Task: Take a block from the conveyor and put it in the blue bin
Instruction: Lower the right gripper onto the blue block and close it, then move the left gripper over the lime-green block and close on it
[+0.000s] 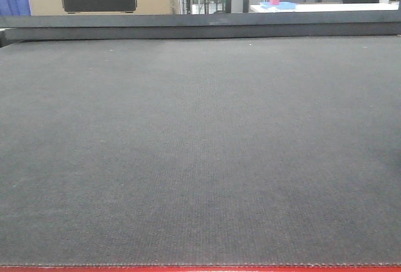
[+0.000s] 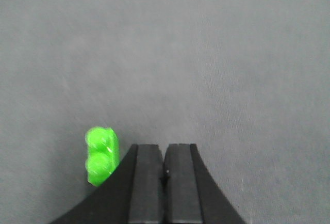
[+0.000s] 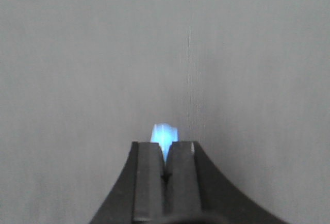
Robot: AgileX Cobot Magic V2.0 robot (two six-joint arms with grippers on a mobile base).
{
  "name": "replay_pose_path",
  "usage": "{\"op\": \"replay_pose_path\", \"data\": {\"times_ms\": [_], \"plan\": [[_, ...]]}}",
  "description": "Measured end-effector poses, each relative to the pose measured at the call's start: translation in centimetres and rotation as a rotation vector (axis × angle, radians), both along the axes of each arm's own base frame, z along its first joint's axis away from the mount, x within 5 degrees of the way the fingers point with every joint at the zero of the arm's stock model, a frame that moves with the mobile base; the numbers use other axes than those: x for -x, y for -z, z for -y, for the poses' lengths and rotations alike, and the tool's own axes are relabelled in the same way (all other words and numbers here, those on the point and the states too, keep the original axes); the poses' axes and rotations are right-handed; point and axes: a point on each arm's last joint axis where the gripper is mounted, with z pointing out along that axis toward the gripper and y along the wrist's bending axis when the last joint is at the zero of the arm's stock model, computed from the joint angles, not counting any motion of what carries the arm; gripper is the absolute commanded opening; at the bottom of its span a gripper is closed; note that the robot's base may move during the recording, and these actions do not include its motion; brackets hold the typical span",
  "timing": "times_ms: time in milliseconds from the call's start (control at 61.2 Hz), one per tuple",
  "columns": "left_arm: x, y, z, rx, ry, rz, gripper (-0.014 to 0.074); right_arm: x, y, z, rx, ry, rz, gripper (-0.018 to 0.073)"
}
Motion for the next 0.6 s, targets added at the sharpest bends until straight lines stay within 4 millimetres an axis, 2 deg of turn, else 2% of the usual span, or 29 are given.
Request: {"op": "replay_pose_path", "data": {"times_ms": [131,392,506,604], "plan": [[-1.5,1.0,0.1,0.007,-0.003,-0.068,-0.0111,-3.3,0.9,0.1,-0.007,-0.007,-0.159,-0.0161],[-4.1,3.1,0.5,0.063,-0.035,-0.194,-0.0111,-9.3,4.7,0.0,-0.092,0.041,-0.418,-0.0148],[-4.7,3.7,0.7,0.087,-0.035,-0.23,-0.0111,-11.3,6.4,0.0,-0.116,0.076,-0.5,-0.0003],[-5.0,4.0,0.8,0.093,-0.035,-0.244,-0.0111,-12.7,8.2,0.1,-0.12,0.087,-0.567,0.0231]]}}
